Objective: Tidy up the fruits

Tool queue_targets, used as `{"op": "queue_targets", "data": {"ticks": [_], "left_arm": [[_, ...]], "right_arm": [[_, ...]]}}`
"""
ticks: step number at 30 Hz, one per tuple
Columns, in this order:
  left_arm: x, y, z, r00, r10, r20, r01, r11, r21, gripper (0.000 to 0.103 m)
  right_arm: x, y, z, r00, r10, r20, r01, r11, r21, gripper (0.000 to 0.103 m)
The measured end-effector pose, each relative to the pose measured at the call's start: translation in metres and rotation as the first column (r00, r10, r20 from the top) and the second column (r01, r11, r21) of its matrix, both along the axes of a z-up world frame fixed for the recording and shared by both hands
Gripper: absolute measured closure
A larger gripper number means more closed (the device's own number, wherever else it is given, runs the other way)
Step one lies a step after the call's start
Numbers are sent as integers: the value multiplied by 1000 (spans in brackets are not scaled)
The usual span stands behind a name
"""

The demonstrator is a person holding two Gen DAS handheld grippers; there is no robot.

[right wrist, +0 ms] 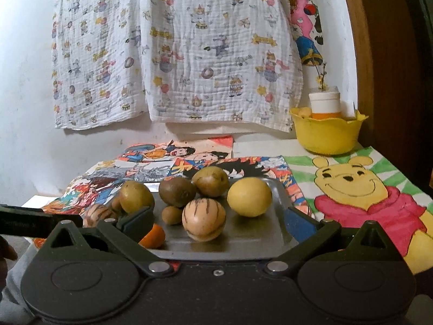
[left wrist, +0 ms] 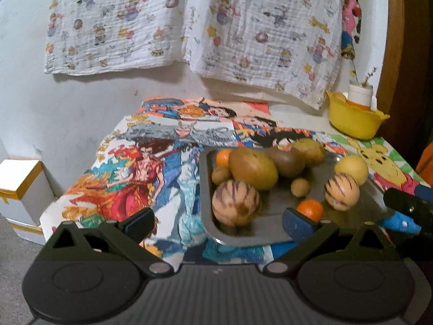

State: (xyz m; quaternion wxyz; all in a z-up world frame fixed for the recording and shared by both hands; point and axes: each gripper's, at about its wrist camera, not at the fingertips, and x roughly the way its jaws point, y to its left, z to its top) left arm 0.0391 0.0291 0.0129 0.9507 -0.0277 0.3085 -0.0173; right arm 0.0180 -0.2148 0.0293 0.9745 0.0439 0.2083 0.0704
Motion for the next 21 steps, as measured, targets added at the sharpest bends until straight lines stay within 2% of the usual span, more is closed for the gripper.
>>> {"op": "queue_targets", "data": {"ticks": [11, 21], "left_arm": [[-15, -7, -9, 1000, -24, -17, 25, 999, 33, 0], [-22, -9, -11, 999, -17, -37, 19, 999, 41, 0]], "right_arm": [[-17, -2, -6, 1000, -6, -18, 6, 1000, 0, 1], [-23, -7, -20, 996, -6, -83, 6, 1000, 8, 1]]}}
